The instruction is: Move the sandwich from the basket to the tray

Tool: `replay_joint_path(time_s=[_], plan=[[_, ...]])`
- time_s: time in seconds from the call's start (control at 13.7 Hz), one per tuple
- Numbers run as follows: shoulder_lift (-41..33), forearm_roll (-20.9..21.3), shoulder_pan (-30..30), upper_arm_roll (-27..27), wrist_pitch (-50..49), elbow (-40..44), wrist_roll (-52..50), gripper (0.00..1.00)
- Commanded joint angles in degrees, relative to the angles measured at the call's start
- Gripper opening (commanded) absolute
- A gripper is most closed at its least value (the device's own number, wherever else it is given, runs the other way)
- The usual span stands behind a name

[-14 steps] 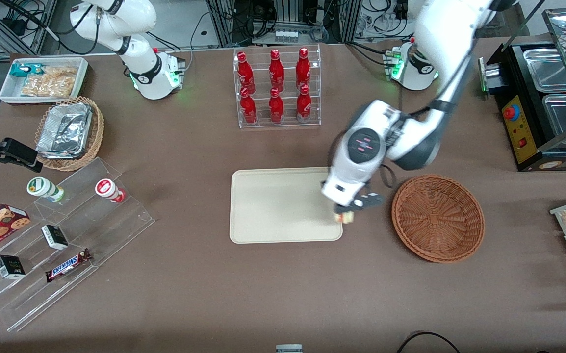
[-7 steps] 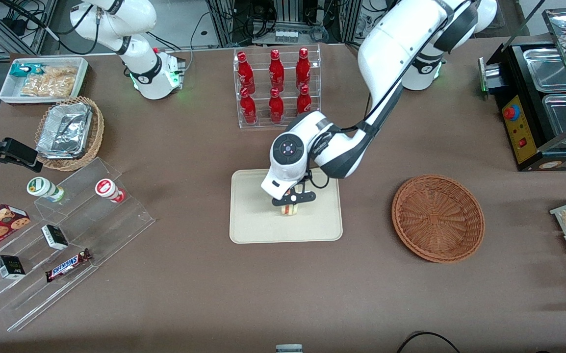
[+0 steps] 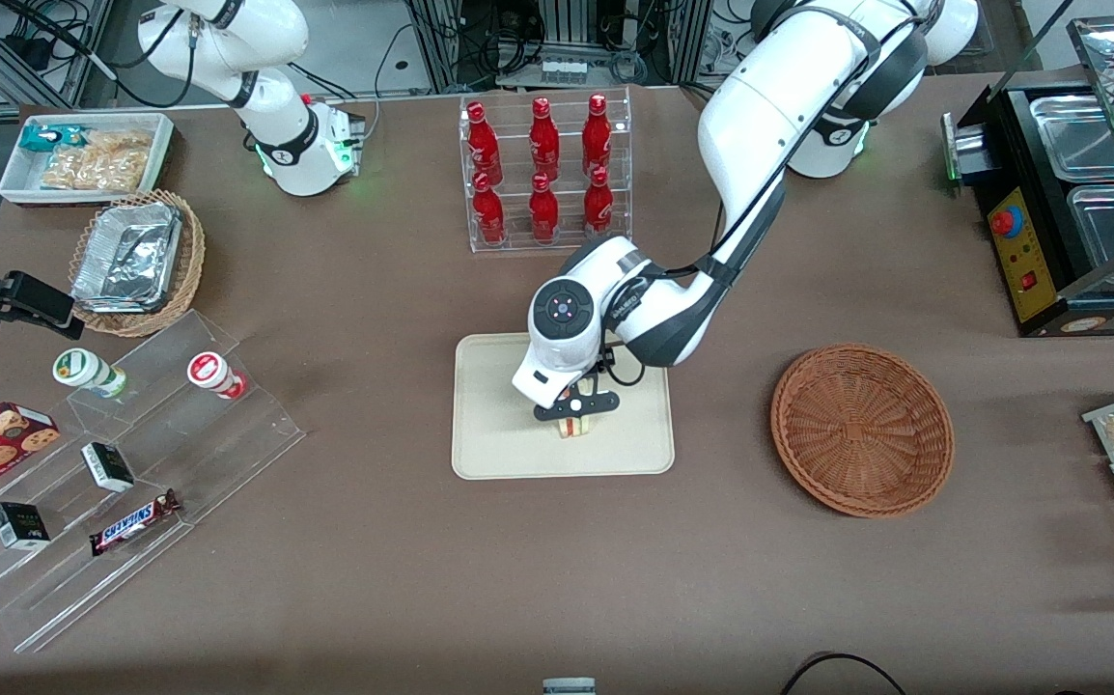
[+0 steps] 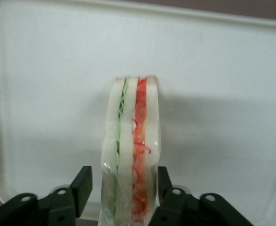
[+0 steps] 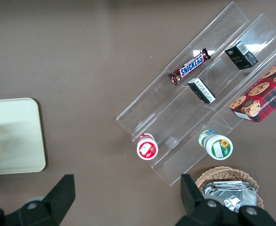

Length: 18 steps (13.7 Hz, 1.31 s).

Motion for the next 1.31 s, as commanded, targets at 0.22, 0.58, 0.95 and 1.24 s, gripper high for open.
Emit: replay_joint_path(time_s=[0.22,0.58,0.95,1.24], plan=[[-11.9,4.4,0.0,4.9,-7.9,-1.5,1.3,1.00],[-29.0,1.0,9.1,4.7,-19.3,-11.8,10.9,1.00],[-38.1,-4.5,21.3,4.7,-33.0,-12.7,28.7,1.00],[-42.5,-4.5,29.3,4.8,-43.0,-12.8,35.7,1.00]])
